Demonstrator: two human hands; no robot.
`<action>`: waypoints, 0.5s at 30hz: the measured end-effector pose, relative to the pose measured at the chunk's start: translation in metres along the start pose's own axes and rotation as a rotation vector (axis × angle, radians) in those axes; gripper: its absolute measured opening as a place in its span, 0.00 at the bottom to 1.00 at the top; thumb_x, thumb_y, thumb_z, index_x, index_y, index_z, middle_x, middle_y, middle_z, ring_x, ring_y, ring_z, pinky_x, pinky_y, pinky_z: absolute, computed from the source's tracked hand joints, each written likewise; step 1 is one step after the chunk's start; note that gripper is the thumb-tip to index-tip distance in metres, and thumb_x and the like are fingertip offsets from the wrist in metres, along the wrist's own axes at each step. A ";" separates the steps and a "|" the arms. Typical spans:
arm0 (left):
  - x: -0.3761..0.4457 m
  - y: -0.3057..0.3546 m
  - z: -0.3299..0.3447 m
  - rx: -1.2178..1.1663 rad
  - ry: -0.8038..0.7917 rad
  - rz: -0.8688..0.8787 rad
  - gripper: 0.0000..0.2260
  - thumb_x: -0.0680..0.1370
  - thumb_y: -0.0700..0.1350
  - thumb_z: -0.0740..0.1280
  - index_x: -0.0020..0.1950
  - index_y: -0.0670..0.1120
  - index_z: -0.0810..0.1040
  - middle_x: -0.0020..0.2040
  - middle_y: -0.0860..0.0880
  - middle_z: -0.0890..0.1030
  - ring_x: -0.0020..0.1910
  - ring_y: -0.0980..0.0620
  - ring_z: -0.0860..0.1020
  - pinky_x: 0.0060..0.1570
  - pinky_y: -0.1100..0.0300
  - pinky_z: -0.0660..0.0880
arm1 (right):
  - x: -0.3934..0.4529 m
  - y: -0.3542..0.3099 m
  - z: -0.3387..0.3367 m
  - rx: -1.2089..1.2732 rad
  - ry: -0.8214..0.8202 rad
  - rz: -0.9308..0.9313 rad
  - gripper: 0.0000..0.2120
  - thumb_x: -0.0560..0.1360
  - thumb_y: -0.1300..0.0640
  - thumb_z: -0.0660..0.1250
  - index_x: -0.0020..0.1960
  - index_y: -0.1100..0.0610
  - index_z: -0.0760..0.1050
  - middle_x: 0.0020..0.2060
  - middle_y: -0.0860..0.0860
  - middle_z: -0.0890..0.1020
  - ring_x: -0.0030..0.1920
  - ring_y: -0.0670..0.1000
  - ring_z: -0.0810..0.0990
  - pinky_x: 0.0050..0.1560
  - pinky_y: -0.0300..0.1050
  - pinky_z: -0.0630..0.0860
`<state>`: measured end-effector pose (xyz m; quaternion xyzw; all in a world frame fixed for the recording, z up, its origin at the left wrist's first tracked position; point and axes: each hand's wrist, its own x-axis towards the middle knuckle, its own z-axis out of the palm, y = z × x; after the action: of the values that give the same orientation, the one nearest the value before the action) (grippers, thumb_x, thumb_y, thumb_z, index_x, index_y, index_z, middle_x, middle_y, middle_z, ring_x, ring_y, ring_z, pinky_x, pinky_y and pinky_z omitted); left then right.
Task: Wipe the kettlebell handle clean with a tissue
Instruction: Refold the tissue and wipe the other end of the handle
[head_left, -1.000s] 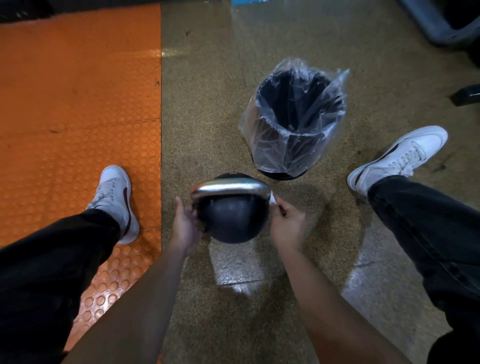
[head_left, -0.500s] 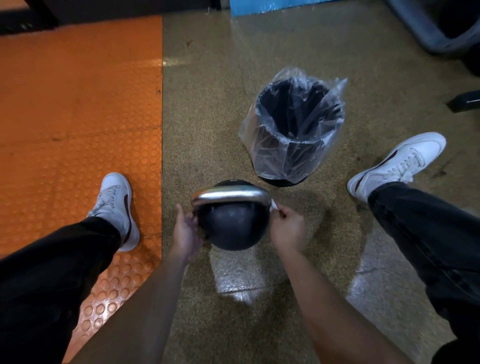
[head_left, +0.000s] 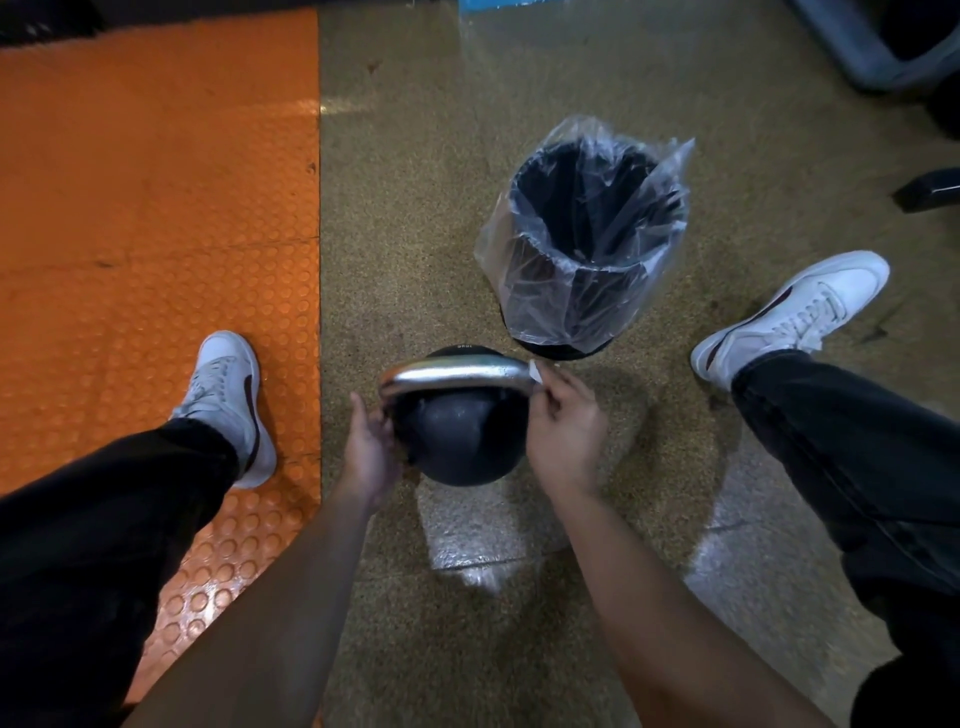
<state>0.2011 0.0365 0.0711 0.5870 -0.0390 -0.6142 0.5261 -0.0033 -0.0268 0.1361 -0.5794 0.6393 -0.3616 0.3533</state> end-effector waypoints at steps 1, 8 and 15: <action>0.000 0.000 0.000 -0.007 0.003 0.002 0.33 0.78 0.73 0.43 0.64 0.56 0.78 0.63 0.52 0.81 0.72 0.46 0.70 0.73 0.38 0.59 | -0.005 0.001 -0.002 -0.012 0.001 -0.055 0.16 0.79 0.63 0.66 0.65 0.55 0.81 0.62 0.51 0.81 0.60 0.49 0.79 0.63 0.44 0.75; -0.002 0.002 0.001 -0.013 -0.019 0.020 0.37 0.79 0.72 0.43 0.72 0.49 0.74 0.66 0.47 0.80 0.69 0.45 0.73 0.71 0.40 0.65 | 0.001 0.007 -0.003 -0.085 -0.016 -0.008 0.13 0.79 0.65 0.65 0.60 0.57 0.83 0.54 0.52 0.84 0.55 0.54 0.81 0.56 0.45 0.77; 0.000 0.000 0.004 -0.025 0.000 0.032 0.36 0.80 0.70 0.42 0.70 0.48 0.75 0.62 0.48 0.83 0.65 0.47 0.76 0.68 0.43 0.67 | -0.013 0.010 -0.002 -0.199 -0.039 -0.183 0.19 0.79 0.67 0.65 0.69 0.59 0.77 0.63 0.53 0.80 0.63 0.52 0.75 0.64 0.34 0.68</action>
<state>0.1979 0.0339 0.0722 0.5795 -0.0408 -0.6061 0.5433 -0.0094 -0.0129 0.1286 -0.6745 0.6095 -0.3157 0.2718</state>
